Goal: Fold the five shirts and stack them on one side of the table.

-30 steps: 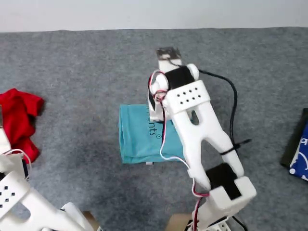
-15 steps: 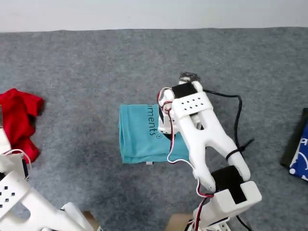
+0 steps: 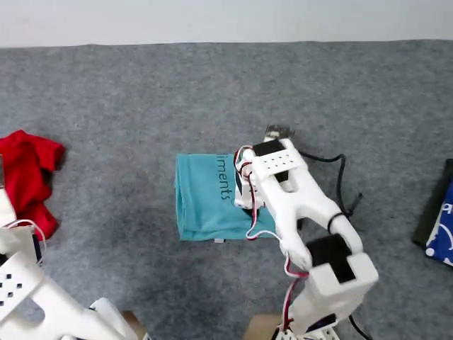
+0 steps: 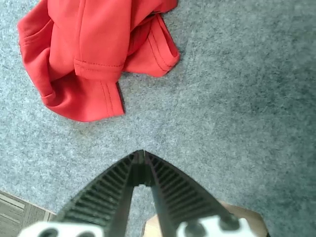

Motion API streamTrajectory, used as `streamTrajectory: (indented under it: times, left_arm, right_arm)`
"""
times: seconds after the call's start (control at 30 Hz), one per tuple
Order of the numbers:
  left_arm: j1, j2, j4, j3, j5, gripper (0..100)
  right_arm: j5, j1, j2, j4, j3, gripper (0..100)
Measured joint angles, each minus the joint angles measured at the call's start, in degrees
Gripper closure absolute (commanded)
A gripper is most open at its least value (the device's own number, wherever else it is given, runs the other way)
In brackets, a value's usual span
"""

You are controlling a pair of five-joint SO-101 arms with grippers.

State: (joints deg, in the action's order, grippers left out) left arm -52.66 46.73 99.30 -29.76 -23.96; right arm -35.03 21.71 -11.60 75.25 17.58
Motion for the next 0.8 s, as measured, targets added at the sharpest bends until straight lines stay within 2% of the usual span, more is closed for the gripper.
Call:
streamTrajectory:
  times: [0.13,0.4,0.8]
  left_arm:
    - [0.0,0.0,0.0,0.0,0.0,100]
    - [0.0,0.0,0.0,0.0,0.0,100]
    - [0.0,0.0,0.0,0.0,0.0,100]
  right_arm:
    - [0.0,-0.1,-5.1,1.7,-2.9,68.2]
    - [0.0,0.0,-14.0,8.6,-13.7,99.8]
    - [5.4,-4.8,-18.0,19.7,-22.7,99.0]
